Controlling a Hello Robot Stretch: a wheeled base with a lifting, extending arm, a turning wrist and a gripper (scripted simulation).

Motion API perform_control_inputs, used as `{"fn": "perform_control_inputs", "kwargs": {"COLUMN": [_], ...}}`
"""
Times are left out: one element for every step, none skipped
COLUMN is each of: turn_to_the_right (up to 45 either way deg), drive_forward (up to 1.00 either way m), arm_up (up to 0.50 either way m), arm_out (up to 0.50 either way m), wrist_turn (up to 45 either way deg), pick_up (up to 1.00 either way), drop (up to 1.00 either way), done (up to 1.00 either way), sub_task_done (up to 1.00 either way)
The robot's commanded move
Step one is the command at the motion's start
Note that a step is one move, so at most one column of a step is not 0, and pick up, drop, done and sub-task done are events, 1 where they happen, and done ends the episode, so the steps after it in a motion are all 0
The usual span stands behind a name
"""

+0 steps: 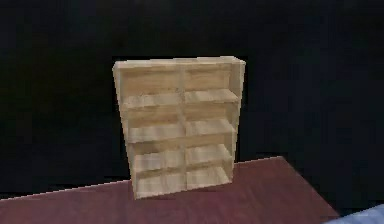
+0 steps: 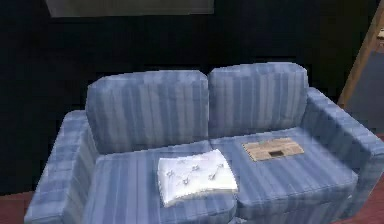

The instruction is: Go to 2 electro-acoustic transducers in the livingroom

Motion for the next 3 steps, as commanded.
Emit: {"fn": "perform_control_inputs", "kwargs": {"turn_to_the_right": [-45.0,-30.0,0.0], "drive_forward": [0.0,0.0,0.4], "arm_up": [0.0,0.0,0.0], "arm_out": [0.0,0.0,0.0], "wrist_turn": [0.0,0.0,0.0], "pick_up": [0.0,0.0,0.0], "drop": [0.0,0.0,0.0], "done": [0.0,0.0,0.0], "sub_task_done": [0.0,0.0,0.0]}}
